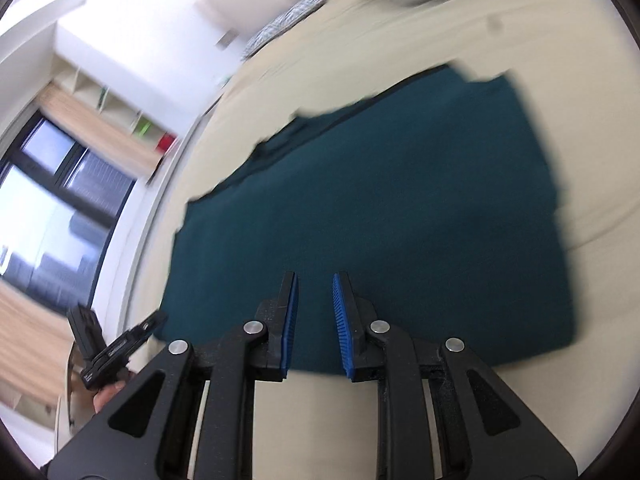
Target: Fold small clothes
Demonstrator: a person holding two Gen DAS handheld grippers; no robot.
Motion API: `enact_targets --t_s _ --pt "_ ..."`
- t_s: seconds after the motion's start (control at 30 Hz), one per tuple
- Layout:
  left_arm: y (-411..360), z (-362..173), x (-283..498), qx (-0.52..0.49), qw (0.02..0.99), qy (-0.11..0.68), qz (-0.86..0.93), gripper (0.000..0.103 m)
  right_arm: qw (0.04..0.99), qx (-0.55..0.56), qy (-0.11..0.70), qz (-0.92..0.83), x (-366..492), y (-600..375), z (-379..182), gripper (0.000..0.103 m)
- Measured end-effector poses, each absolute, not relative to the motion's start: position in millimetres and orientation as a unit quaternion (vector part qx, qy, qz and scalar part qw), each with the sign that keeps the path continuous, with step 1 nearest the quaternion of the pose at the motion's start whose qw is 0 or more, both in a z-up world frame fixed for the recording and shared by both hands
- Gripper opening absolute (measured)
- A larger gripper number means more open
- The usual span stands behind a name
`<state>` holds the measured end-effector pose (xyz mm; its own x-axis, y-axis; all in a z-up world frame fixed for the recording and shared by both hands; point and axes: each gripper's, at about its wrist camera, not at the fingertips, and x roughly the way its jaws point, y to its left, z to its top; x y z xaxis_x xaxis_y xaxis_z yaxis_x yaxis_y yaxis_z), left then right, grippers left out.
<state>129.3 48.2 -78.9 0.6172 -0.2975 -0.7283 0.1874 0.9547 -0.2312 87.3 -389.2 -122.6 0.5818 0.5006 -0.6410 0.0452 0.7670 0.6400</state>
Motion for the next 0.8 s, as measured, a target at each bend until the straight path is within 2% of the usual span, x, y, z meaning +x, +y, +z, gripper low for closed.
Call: enact_targets --t_s 0.07,0.13,0.17,0.23,0.57,0.67,0.8 --pt "33.7 -78.1 131.7 -0.032 0.902 0.411 -0.131 0.039 0.818 0.317 0.451 0.165 94.1 -363.8 -132.9 0.019" --pt "20.5 -88.5 137.4 0.018 0.899 0.421 -0.117 0.051 0.799 0.32 0.468 0.2 98.8 -342.4 -146.5 0.019" --pt "16.7 -96.5 141.3 0.036 0.893 0.436 -0.105 0.051 0.793 0.317 0.476 0.207 101.0 -337.5 -151.8 0.019" --pt "26.1 -109.3 144.6 0.012 0.885 0.454 -0.106 0.053 0.789 0.32 0.487 0.195 98.7 -338.0 -165.2 0.016" --pt "42.6 -110.6 130.4 0.016 0.882 0.459 -0.106 0.053 0.796 0.464 0.385 0.038 20.9 -484.5 -174.1 0.016" --pt "36.9 -110.9 128.3 0.019 0.882 0.46 -0.103 0.054 0.802 0.47 0.368 -0.006 -0.1 -502.5 -165.0 0.018" --pt "36.2 -111.1 128.3 0.023 0.88 0.464 -0.098 0.054 0.813 0.466 0.349 0.02 -3.2 -492.3 -143.2 0.019"
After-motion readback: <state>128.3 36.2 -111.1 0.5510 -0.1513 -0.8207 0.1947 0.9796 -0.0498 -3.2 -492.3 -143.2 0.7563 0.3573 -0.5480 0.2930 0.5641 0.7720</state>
